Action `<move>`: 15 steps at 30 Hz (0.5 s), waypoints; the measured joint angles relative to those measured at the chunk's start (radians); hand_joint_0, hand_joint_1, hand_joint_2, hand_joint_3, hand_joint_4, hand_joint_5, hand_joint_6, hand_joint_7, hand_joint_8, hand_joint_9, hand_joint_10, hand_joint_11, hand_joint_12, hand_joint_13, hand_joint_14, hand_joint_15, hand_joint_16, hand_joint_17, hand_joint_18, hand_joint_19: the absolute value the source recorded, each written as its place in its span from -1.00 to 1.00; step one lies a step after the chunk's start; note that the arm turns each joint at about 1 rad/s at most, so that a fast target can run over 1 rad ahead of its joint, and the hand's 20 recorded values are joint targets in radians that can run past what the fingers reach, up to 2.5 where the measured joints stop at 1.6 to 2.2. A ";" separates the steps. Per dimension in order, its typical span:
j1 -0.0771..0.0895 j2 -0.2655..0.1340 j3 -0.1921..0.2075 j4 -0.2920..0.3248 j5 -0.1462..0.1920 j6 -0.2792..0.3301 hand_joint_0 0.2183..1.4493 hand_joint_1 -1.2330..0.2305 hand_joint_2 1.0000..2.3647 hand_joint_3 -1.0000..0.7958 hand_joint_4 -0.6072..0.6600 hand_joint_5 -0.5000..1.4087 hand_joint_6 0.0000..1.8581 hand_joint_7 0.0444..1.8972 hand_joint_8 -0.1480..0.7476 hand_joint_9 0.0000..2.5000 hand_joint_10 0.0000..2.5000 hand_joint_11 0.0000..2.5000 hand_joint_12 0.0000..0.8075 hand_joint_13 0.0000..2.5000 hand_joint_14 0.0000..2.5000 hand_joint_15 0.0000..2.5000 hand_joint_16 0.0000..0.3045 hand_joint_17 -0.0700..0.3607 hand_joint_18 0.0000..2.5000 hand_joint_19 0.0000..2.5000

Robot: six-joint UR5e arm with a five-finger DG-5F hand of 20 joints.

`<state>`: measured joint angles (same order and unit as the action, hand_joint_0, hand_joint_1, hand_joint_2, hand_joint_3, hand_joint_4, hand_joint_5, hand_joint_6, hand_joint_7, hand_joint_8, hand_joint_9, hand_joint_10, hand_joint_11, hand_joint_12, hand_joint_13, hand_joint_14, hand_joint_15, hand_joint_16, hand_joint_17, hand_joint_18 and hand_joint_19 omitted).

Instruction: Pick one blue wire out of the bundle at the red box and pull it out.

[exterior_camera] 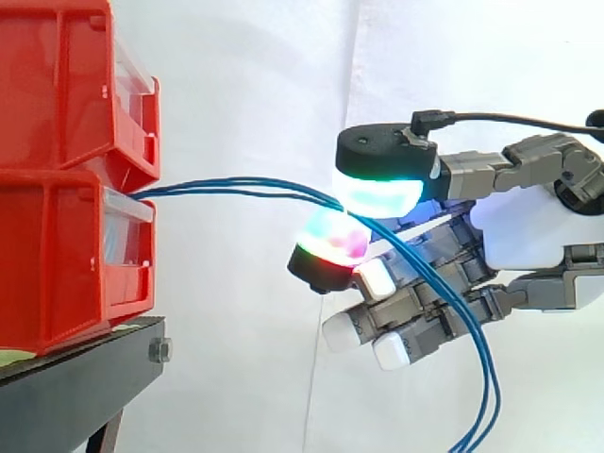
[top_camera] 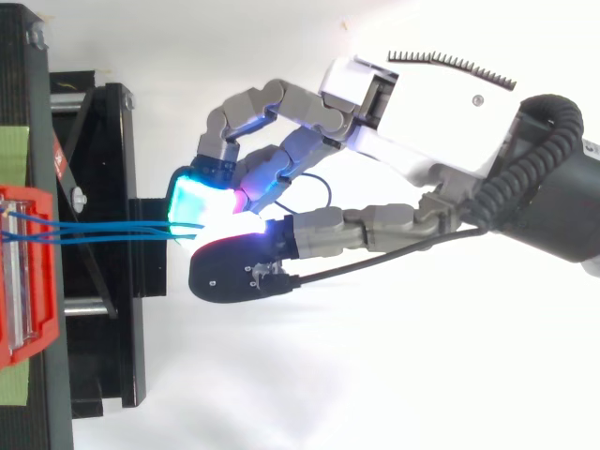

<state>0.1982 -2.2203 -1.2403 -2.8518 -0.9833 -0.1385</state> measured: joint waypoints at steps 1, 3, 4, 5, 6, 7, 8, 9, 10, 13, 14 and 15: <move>0.000 0.000 0.000 0.000 0.000 0.000 -0.22 -0.48 -0.98 -0.16 0.40 -0.71 -0.02 -0.05 0.14 -0.31 -0.99 -0.47 0.10 -0.38 -0.99 -0.72 -0.61 -0.05 -0.38 -0.69; 0.000 0.000 0.000 0.000 0.000 0.000 -0.31 -0.41 -0.98 -0.19 0.36 -0.70 -0.04 -0.05 0.12 -0.31 -0.99 -0.48 0.11 -0.40 -0.99 -0.71 -0.61 -0.05 -0.39 -0.67; 0.000 0.000 0.000 0.000 0.000 0.000 -0.33 -0.39 -0.98 -0.20 0.35 -0.70 -0.05 -0.05 0.13 -0.31 -0.99 -0.50 0.10 -0.40 -0.99 -0.71 -0.61 -0.05 -0.40 -0.66; 0.000 -0.001 0.000 0.000 0.000 0.000 -0.35 -0.37 -0.98 -0.21 0.35 -0.69 -0.05 -0.03 0.13 -0.31 -0.99 -0.50 0.10 -0.40 -0.99 -0.71 -0.61 -0.05 -0.41 -0.65; 0.000 0.000 0.000 0.000 0.000 0.000 -0.36 -0.36 -0.98 -0.20 0.34 -0.69 -0.06 -0.01 0.12 -0.30 -0.99 -0.51 0.09 -0.40 -0.99 -0.71 -0.61 -0.05 -0.41 -0.65; 0.000 0.000 0.000 0.000 0.000 0.000 -0.37 -0.36 -0.98 -0.19 0.32 -0.69 -0.06 0.00 0.12 -0.30 -0.99 -0.51 0.09 -0.40 -0.99 -0.71 -0.61 -0.05 -0.41 -0.65; 0.000 0.000 0.000 0.000 0.000 0.000 -0.37 -0.36 -0.98 -0.18 0.31 -0.69 -0.06 0.02 0.12 -0.30 -0.99 -0.51 0.09 -0.40 -0.99 -0.71 -0.61 -0.05 -0.41 -0.65; 0.000 -0.001 0.000 0.000 0.000 0.000 -0.37 -0.34 -0.98 -0.13 0.28 -0.69 -0.06 0.04 0.12 -0.30 -0.99 -0.51 0.09 -0.40 -0.99 -0.71 -0.61 -0.05 -0.42 -0.65; 0.000 -0.001 0.000 0.000 0.000 0.000 -0.37 -0.34 -0.98 -0.12 0.28 -0.69 -0.06 0.04 0.12 -0.30 -0.99 -0.51 0.09 -0.40 -0.99 -0.72 -0.61 -0.05 -0.42 -0.65; 0.000 -0.001 0.000 0.000 0.000 0.000 -0.33 -0.36 -0.98 -0.07 0.28 -0.69 -0.05 0.02 0.17 -0.29 -0.99 -0.51 0.13 -0.39 -0.99 -0.72 -0.60 -0.03 -0.41 -0.66; 0.000 -0.001 0.000 0.000 0.000 0.000 -0.32 -0.37 -0.98 -0.06 0.28 -0.69 -0.05 0.00 0.17 -0.29 -0.99 -0.51 0.12 -0.39 -0.99 -0.72 -0.60 -0.04 -0.41 -0.67; 0.000 -0.001 0.000 0.000 0.000 0.000 -0.32 -0.38 -0.98 -0.05 0.29 -0.69 -0.05 0.00 0.17 -0.29 -0.99 -0.51 0.13 -0.39 -0.99 -0.71 -0.60 -0.04 -0.40 -0.67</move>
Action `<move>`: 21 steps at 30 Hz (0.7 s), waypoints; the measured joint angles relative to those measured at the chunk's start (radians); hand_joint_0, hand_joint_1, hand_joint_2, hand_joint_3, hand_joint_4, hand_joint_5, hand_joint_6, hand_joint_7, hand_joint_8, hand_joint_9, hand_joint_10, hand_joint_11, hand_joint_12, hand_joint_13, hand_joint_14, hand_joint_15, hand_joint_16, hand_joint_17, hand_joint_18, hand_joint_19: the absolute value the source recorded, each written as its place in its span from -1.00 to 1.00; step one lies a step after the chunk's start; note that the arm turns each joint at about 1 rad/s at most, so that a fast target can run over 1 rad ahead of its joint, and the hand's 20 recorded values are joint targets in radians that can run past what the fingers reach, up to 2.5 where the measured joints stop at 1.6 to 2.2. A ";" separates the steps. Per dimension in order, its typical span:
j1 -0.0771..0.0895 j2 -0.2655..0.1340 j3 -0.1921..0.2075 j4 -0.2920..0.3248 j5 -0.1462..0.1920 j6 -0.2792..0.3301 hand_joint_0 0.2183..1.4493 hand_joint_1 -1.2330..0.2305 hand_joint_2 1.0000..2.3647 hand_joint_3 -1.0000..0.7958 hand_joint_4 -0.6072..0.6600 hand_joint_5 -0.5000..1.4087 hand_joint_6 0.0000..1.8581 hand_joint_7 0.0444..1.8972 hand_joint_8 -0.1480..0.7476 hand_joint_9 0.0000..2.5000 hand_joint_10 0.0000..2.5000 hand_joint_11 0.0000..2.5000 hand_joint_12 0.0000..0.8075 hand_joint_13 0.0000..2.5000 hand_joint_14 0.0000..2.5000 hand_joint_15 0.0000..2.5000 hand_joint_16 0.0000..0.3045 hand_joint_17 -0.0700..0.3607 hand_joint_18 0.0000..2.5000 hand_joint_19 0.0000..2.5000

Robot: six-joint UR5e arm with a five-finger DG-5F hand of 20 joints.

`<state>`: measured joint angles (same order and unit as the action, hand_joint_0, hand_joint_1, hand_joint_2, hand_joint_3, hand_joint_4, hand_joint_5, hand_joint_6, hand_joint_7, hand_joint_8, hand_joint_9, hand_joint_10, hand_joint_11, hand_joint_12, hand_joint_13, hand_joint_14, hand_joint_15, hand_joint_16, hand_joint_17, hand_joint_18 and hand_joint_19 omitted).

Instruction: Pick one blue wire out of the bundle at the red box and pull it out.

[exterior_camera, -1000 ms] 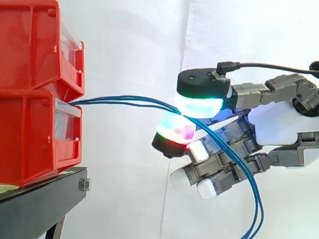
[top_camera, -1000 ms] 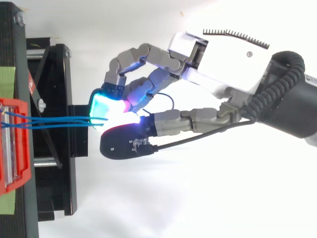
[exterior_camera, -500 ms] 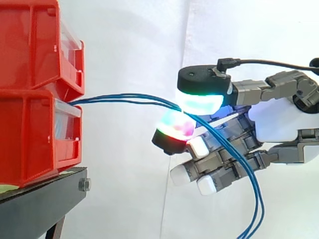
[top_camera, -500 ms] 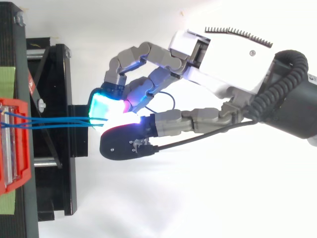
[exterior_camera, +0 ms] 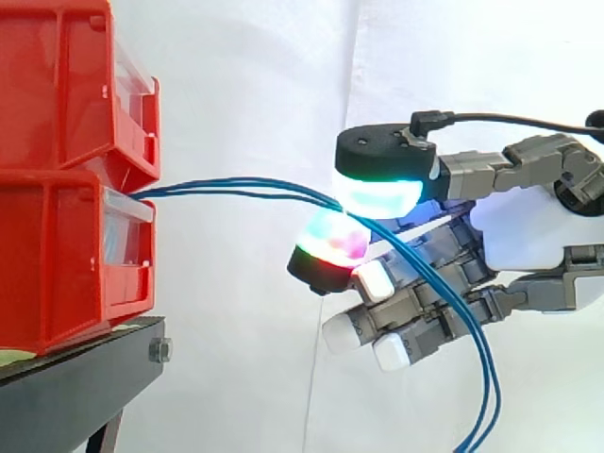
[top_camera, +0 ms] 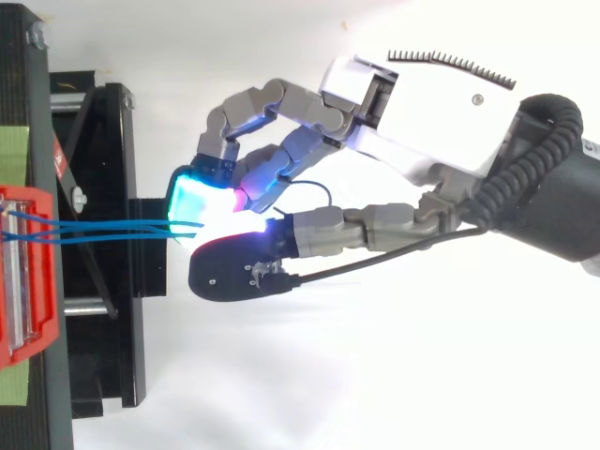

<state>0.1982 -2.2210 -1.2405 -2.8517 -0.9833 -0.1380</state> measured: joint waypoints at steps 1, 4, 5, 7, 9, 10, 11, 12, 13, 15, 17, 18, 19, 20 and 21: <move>0.000 0.000 0.000 0.000 0.000 0.000 -0.32 -0.38 -0.98 -0.04 0.29 -0.69 -0.05 0.00 0.17 -0.28 -0.99 -0.52 0.13 -0.39 -0.99 -0.71 -0.60 -0.03 -0.40 -0.67; 0.000 0.000 0.000 0.000 0.000 0.000 -0.33 -0.37 -0.98 -0.03 0.38 -0.68 -0.05 -0.03 0.18 -0.27 -0.99 -0.52 0.14 -0.38 -0.99 -0.71 -0.59 -0.03 -0.41 -0.68; 0.000 0.000 0.000 0.000 0.000 0.000 -0.35 -0.34 -0.99 -0.01 0.46 -0.68 -0.04 -0.10 0.23 -0.24 -0.99 -0.53 0.19 -0.37 -0.99 -0.71 -0.57 0.01 -0.41 -0.68; 0.000 0.000 0.000 0.000 0.000 0.000 -0.37 -0.32 -0.99 0.00 0.50 -0.67 -0.06 -0.06 0.24 -0.23 -0.99 -0.54 0.22 -0.37 -0.99 -0.72 -0.56 0.03 -0.41 -0.67; 0.000 0.000 0.000 0.000 0.000 0.000 -0.38 -0.30 -1.00 0.01 0.52 -0.66 -0.09 0.01 0.27 -0.20 -0.99 -0.55 0.26 -0.36 -0.99 -0.71 -0.53 0.07 -0.41 -0.66; 0.000 0.000 0.000 0.000 0.000 0.000 -0.39 -0.28 -1.00 0.01 0.52 -0.65 -0.09 0.01 0.27 -0.20 -0.99 -0.56 0.27 -0.36 -0.99 -0.71 -0.53 0.08 -0.42 -0.66; 0.000 0.000 0.000 0.000 0.000 0.000 -0.40 -0.27 -0.95 0.00 0.53 -0.65 -0.10 0.01 0.28 -0.19 -0.99 -0.56 0.27 -0.36 -0.99 -0.72 -0.52 0.08 -0.41 -0.65; 0.000 0.000 0.000 0.000 0.000 0.000 -0.42 -0.24 -0.90 -0.02 0.53 -0.65 -0.10 0.01 0.28 -0.19 -0.99 -0.56 0.28 -0.36 -0.99 -0.71 -0.52 0.09 -0.41 -0.65; 0.000 0.000 0.000 0.000 0.000 0.000 -0.43 -0.23 -0.86 -0.02 0.53 -0.65 -0.10 0.01 0.28 -0.19 -0.99 -0.56 0.29 -0.36 -0.99 -0.71 -0.51 0.10 -0.41 -0.66; 0.000 0.000 0.000 0.000 0.000 0.000 -0.44 -0.22 -0.85 -0.01 0.53 -0.65 -0.11 0.01 0.30 -0.18 -0.99 -0.55 0.29 -0.36 -0.99 -0.72 -0.51 0.11 -0.41 -0.66; 0.000 0.000 0.000 0.000 0.000 0.000 -0.43 -0.22 -0.85 -0.02 0.54 -0.65 -0.11 0.01 0.32 -0.18 -0.99 -0.55 0.30 -0.36 -0.99 -0.71 -0.50 0.11 -0.40 -0.65; 0.000 0.000 0.000 -0.001 0.000 0.000 -0.40 -0.24 -0.94 0.01 0.54 -0.65 -0.10 0.00 0.32 -0.18 -0.99 -0.53 0.29 -0.36 -0.99 -0.71 -0.51 0.11 -0.40 -0.66; 0.000 0.000 0.000 -0.001 0.000 0.000 -0.38 -0.26 -1.00 0.03 0.53 -0.65 -0.10 0.00 0.32 -0.19 -0.99 -0.53 0.28 -0.36 -0.99 -0.71 -0.51 0.10 -0.39 -0.66; 0.000 0.000 0.000 -0.002 0.000 0.000 -0.37 -0.29 -0.99 0.03 0.52 -0.66 -0.10 0.00 0.30 -0.19 -0.99 -0.51 0.27 -0.36 -0.99 -0.71 -0.52 0.08 -0.40 -0.66; 0.000 0.000 0.000 -0.002 0.000 0.000 -0.37 -0.31 -0.99 0.03 0.51 -0.66 -0.09 -0.03 0.30 -0.20 -0.99 -0.52 0.26 -0.36 -0.99 -0.71 -0.53 0.07 -0.39 -0.67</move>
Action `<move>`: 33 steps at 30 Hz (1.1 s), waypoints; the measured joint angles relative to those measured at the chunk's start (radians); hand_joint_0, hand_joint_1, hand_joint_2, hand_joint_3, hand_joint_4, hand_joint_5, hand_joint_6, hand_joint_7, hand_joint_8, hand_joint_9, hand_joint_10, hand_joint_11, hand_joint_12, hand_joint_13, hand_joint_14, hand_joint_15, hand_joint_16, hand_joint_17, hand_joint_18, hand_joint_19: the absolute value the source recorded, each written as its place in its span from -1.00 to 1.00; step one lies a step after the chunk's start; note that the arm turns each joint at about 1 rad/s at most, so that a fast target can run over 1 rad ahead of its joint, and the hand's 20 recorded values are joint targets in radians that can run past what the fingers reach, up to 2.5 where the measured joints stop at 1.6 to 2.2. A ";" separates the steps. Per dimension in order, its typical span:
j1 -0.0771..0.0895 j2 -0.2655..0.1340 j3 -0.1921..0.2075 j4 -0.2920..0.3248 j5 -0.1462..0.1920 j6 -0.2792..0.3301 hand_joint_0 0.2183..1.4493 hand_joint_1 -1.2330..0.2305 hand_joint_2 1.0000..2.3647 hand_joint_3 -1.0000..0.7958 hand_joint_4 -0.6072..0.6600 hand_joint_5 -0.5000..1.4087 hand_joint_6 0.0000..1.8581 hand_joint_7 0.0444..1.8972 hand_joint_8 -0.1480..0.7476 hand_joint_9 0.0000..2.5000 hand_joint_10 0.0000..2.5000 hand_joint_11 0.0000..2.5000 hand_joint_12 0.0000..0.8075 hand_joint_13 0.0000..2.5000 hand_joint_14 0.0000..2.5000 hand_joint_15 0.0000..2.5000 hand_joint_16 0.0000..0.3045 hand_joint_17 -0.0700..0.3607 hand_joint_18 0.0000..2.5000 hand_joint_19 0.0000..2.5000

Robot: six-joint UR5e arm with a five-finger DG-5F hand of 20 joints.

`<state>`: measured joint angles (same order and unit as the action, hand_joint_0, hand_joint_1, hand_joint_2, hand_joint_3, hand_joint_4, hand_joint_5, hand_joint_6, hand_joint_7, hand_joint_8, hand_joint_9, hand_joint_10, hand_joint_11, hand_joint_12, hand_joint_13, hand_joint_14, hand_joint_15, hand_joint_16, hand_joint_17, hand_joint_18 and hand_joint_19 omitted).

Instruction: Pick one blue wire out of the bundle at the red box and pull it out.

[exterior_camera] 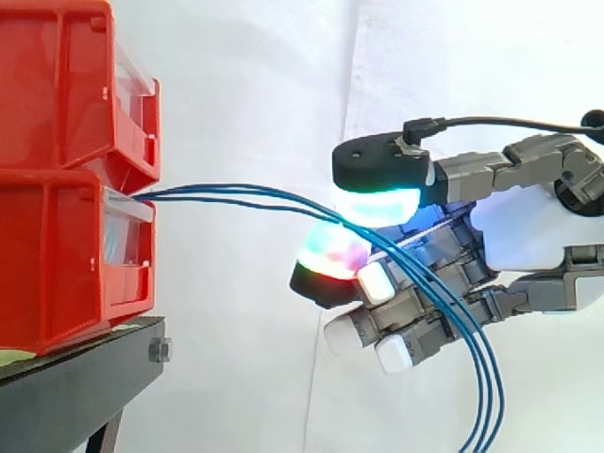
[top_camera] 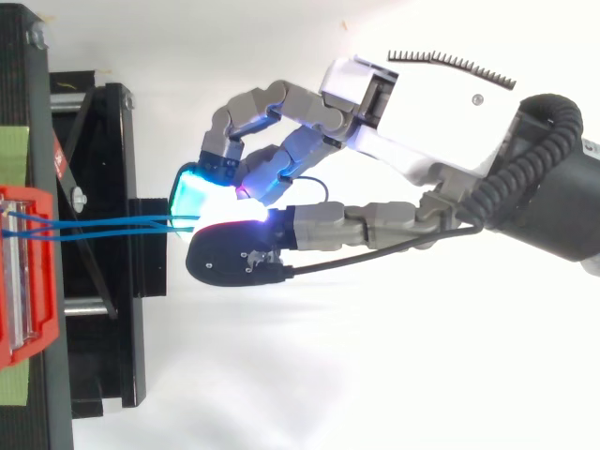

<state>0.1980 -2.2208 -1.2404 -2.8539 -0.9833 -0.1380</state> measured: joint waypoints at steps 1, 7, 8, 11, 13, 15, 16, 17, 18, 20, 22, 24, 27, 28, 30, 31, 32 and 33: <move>0.000 0.000 0.000 -0.001 0.000 0.000 -0.36 -0.32 -0.99 0.03 0.51 -0.66 -0.09 -0.04 0.29 -0.20 -0.99 -0.51 0.25 -0.37 -0.99 -0.71 -0.53 0.07 -0.39 -0.67; 0.000 0.000 0.000 -0.003 0.000 0.001 -0.26 -0.43 -0.98 -0.11 0.38 -0.68 -0.09 -0.11 0.18 -0.27 -0.99 -0.47 0.12 -0.41 -0.99 -0.72 -0.61 -0.05 -0.45 -0.67; 0.000 0.000 0.000 -0.004 0.000 0.001 -0.23 -0.45 -0.98 -0.12 0.36 -0.68 -0.09 -0.10 0.18 -0.27 -0.99 -0.47 0.11 -0.41 -0.99 -0.72 -0.61 -0.05 -0.44 -0.69; 0.000 0.001 0.000 -0.004 0.000 0.001 -0.17 -0.48 -0.98 -0.14 0.39 -0.68 -0.09 -0.08 0.17 -0.28 -0.99 -0.47 0.10 -0.41 -0.99 -0.72 -0.61 -0.05 -0.44 -0.70; 0.000 0.001 0.000 -0.004 -0.001 0.001 -0.15 -0.49 -0.98 -0.16 0.39 -0.69 -0.08 -0.08 0.17 -0.29 -0.99 -0.47 0.09 -0.41 -0.99 -0.72 -0.61 -0.05 -0.44 -0.70; 0.000 0.001 0.000 -0.004 -0.001 0.001 -0.14 -0.49 -0.98 -0.18 0.40 -0.69 -0.08 -0.09 0.16 -0.30 -0.99 -0.47 0.09 -0.41 -0.99 -0.72 -0.61 -0.05 -0.44 -0.70; 0.000 0.001 0.000 -0.004 -0.001 0.001 -0.14 -0.49 -0.98 -0.17 0.41 -0.69 -0.08 -0.08 0.16 -0.30 -0.99 -0.47 0.09 -0.41 -0.99 -0.72 -0.61 -0.05 -0.44 -0.70; 0.000 0.002 0.000 -0.004 -0.001 0.002 -0.15 -0.48 -0.98 -0.17 0.42 -0.69 -0.09 -0.08 0.15 -0.30 -0.99 -0.47 0.10 -0.42 -0.99 -0.73 -0.61 -0.06 -0.44 -0.70; 0.000 0.003 0.000 -0.004 -0.001 0.002 -0.17 -0.47 -0.99 -0.17 0.45 -0.69 -0.09 -0.05 0.16 -0.29 -0.99 -0.48 0.10 -0.42 -0.99 -0.72 -0.61 -0.05 -0.46 -0.69; 0.000 0.007 0.000 -0.005 -0.001 0.001 -0.19 -0.44 -0.99 -0.14 0.50 -0.68 -0.09 -0.08 0.17 -0.29 -0.99 -0.50 0.10 -0.43 -0.99 -0.73 -0.60 -0.05 -0.47 -0.68; 0.000 0.011 0.000 -0.011 0.000 0.001 -0.22 -0.40 -0.99 -0.10 0.58 -0.68 -0.10 -0.10 0.20 -0.28 -0.99 -0.52 0.12 -0.43 -0.99 -0.72 -0.60 -0.04 -0.49 -0.68; 0.000 0.013 0.000 -0.022 0.000 0.001 -0.25 -0.37 -0.99 -0.08 0.62 -0.67 -0.13 -0.07 0.24 -0.26 -0.99 -0.52 0.16 -0.42 -0.99 -0.72 -0.59 -0.02 -0.49 -0.68; 0.000 0.014 0.000 -0.041 -0.001 0.001 -0.25 -0.34 -1.00 -0.09 0.62 -0.66 -0.15 -0.05 0.26 -0.25 -0.99 -0.52 0.17 -0.42 -0.99 -0.72 -0.59 -0.02 -0.50 -0.67; 0.000 0.014 0.000 -0.048 -0.001 0.001 -0.25 -0.34 -1.00 -0.09 0.60 -0.66 -0.15 -0.06 0.26 -0.25 -0.99 -0.52 0.17 -0.42 -0.99 -0.72 -0.59 -0.03 -0.50 -0.67; 0.000 0.015 0.000 -0.055 -0.002 0.001 -0.21 -0.38 -0.99 -0.08 0.56 -0.66 -0.16 -0.06 0.24 -0.26 -0.99 -0.49 0.13 -0.42 -0.99 -0.72 -0.60 -0.04 -0.49 -0.68; 0.000 0.015 0.000 -0.059 -0.002 0.002 -0.21 -0.39 -0.99 -0.08 0.56 -0.66 -0.16 -0.05 0.24 -0.26 -0.99 -0.49 0.12 -0.42 -0.99 -0.72 -0.60 -0.05 -0.48 -0.68; 0.000 0.015 0.000 -0.060 -0.002 0.001 -0.21 -0.39 -0.99 -0.08 0.57 -0.66 -0.15 -0.06 0.23 -0.26 -0.99 -0.49 0.13 -0.42 -0.99 -0.72 -0.61 -0.05 -0.48 -0.69; 0.000 0.015 0.000 -0.061 -0.002 0.002 -0.21 -0.39 -0.99 -0.07 0.58 -0.66 -0.15 -0.08 0.23 -0.26 -0.99 -0.49 0.13 -0.42 -0.99 -0.72 -0.61 -0.05 -0.48 -0.69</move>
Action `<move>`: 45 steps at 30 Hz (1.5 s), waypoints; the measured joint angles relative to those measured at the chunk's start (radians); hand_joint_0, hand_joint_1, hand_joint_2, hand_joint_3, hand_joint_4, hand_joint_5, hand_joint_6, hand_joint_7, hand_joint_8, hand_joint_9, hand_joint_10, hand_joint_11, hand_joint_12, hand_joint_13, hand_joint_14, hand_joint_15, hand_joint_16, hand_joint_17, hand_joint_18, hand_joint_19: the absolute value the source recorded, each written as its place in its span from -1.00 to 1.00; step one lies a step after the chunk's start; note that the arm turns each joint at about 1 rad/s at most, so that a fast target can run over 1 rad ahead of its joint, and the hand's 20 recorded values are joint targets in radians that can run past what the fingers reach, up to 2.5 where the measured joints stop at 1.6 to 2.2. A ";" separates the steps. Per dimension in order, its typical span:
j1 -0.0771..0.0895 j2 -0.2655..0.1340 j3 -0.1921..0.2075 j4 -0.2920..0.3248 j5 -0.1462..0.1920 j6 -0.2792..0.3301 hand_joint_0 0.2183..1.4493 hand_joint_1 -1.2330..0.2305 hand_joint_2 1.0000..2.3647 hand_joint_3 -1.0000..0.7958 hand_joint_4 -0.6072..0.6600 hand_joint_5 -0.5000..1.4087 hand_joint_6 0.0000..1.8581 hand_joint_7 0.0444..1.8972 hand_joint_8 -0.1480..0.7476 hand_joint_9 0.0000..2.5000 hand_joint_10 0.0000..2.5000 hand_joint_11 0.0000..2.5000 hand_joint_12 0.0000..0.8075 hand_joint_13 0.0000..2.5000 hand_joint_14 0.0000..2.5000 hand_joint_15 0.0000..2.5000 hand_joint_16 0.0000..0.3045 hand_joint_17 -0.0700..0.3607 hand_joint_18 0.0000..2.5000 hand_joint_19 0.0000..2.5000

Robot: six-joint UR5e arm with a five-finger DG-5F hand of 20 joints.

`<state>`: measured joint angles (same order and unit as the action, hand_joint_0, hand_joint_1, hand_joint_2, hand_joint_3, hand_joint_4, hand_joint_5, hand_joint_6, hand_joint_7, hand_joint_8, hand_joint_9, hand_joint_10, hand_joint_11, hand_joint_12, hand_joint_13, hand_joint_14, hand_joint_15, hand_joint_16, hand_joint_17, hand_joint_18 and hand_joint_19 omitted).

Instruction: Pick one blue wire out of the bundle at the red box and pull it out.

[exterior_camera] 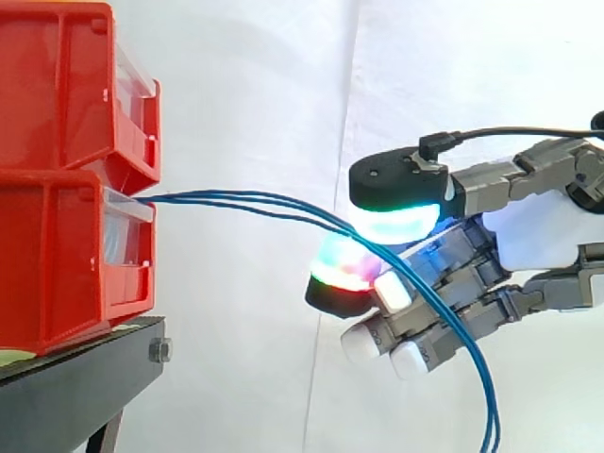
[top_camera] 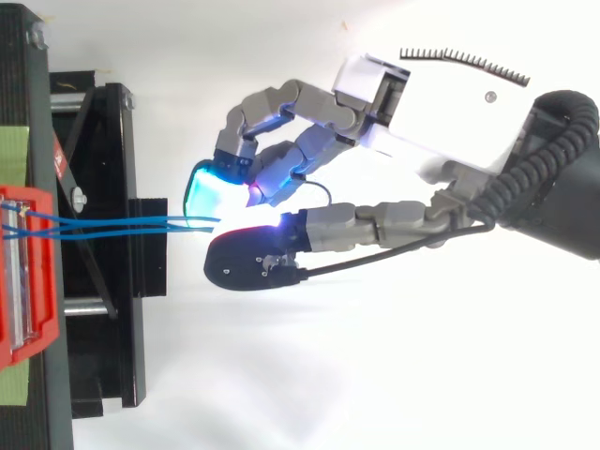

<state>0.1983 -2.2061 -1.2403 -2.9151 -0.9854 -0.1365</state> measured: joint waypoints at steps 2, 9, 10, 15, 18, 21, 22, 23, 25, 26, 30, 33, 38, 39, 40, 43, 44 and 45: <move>0.000 0.000 0.000 0.000 0.000 0.000 -0.24 -0.39 -0.98 -0.04 0.59 -0.66 -0.15 -0.07 0.23 -0.25 -0.99 -0.49 0.13 -0.41 -0.99 -0.72 -0.61 -0.05 -0.48 -0.69; 0.000 0.000 0.000 0.000 0.000 -0.001 -0.36 -0.31 -0.99 -0.08 0.59 -0.66 -0.13 -0.09 0.28 -0.22 -0.99 -0.49 0.20 -0.40 -0.99 -0.72 -0.58 -0.01 -0.46 -0.67; 0.000 0.000 0.000 0.000 0.001 0.000 -0.38 -0.29 -0.99 -0.11 0.57 -0.65 -0.14 -0.09 0.28 -0.22 -0.99 -0.49 0.20 -0.40 -0.99 -0.71 -0.58 -0.01 -0.46 -0.66; 0.000 0.000 0.000 0.001 0.001 0.000 -0.45 -0.22 -0.99 -0.26 0.48 -0.65 -0.16 -0.01 0.21 -0.22 -0.99 -0.49 0.11 -0.42 -0.99 -0.70 -0.64 -0.10 -0.52 -0.63; 0.000 0.000 0.000 0.001 0.001 -0.001 -0.45 -0.22 -0.99 -0.27 0.47 -0.65 -0.15 -0.01 0.22 -0.21 -0.99 -0.48 0.13 -0.41 -0.99 -0.70 -0.64 -0.09 -0.52 -0.63; 0.000 0.000 0.000 0.001 0.001 -0.001 -0.47 -0.24 -0.99 -0.28 0.46 -0.65 -0.14 -0.01 0.23 -0.21 -0.99 -0.48 0.13 -0.41 -0.99 -0.70 -0.62 -0.08 -0.50 -0.63; 0.000 0.000 0.000 0.001 0.001 -0.001 -0.47 -0.24 -0.99 -0.29 0.45 -0.66 -0.14 -0.01 0.22 -0.21 -0.99 -0.47 0.13 -0.41 -0.99 -0.70 -0.62 -0.08 -0.50 -0.63; 0.000 0.000 0.000 0.001 0.001 -0.001 -0.48 -0.25 -0.99 -0.31 0.44 -0.66 -0.13 -0.01 0.23 -0.21 -0.99 -0.47 0.14 -0.41 -0.99 -0.70 -0.62 -0.07 -0.50 -0.63; 0.001 0.000 0.000 0.002 0.001 0.000 -0.49 -0.29 -0.99 -0.33 0.43 -0.66 -0.12 -0.02 0.23 -0.22 -0.99 -0.47 0.14 -0.41 -0.99 -0.71 -0.62 -0.06 -0.49 -0.64; 0.001 0.000 0.000 0.004 0.001 0.001 -0.49 -0.32 -0.99 -0.33 0.42 -0.67 -0.10 -0.03 0.23 -0.22 -0.99 -0.47 0.14 -0.41 -0.99 -0.70 -0.62 -0.06 -0.49 -0.64; 0.002 0.000 0.000 0.013 0.001 0.018 -0.42 -0.38 -0.98 -0.24 0.38 -0.68 -0.07 -0.02 0.19 -0.24 -0.99 -0.45 0.11 -0.42 -0.99 -0.70 -0.62 -0.07 -0.49 -0.64; 0.004 0.000 0.001 0.017 0.001 0.050 -0.38 -0.39 -0.98 -0.18 0.37 -0.69 -0.06 -0.03 0.17 -0.25 -0.99 -0.45 0.10 -0.42 -0.99 -0.71 -0.62 -0.07 -0.48 -0.65; 0.005 0.000 0.000 0.016 0.001 0.098 -0.35 -0.42 -0.98 -0.13 0.37 -0.69 -0.04 -0.08 0.17 -0.27 -0.99 -0.44 0.11 -0.42 -0.99 -0.71 -0.61 -0.06 -0.46 -0.65; 0.005 0.000 0.001 0.016 0.001 0.104 -0.35 -0.41 -0.98 -0.12 0.36 -0.69 -0.04 -0.08 0.17 -0.27 -0.99 -0.45 0.11 -0.42 -0.99 -0.71 -0.61 -0.05 -0.46 -0.65; 0.006 0.000 0.000 0.015 0.000 0.113 -0.36 -0.41 -0.98 -0.12 0.36 -0.69 -0.04 -0.08 0.18 -0.27 -0.99 -0.45 0.11 -0.41 -0.99 -0.70 -0.61 -0.05 -0.46 -0.66; 0.007 0.000 0.000 0.011 -0.002 0.136 -0.36 -0.39 -0.98 -0.09 0.37 -0.69 -0.04 -0.09 0.18 -0.26 -0.99 -0.45 0.13 -0.41 -0.99 -0.70 -0.60 -0.04 -0.45 -0.65; 0.007 0.000 0.000 0.009 -0.004 0.144 -0.36 -0.39 -0.98 -0.08 0.36 -0.69 -0.04 -0.09 0.19 -0.25 -0.99 -0.45 0.13 -0.41 -0.99 -0.71 -0.60 -0.03 -0.45 -0.65; 0.007 0.000 0.001 0.009 -0.006 0.152 -0.37 -0.38 -0.98 -0.07 0.36 -0.69 -0.04 -0.10 0.19 -0.25 -0.99 -0.45 0.13 -0.41 -0.99 -0.71 -0.59 -0.03 -0.45 -0.65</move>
<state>0.2052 -2.2058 -1.2398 -2.9065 -0.9910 0.0159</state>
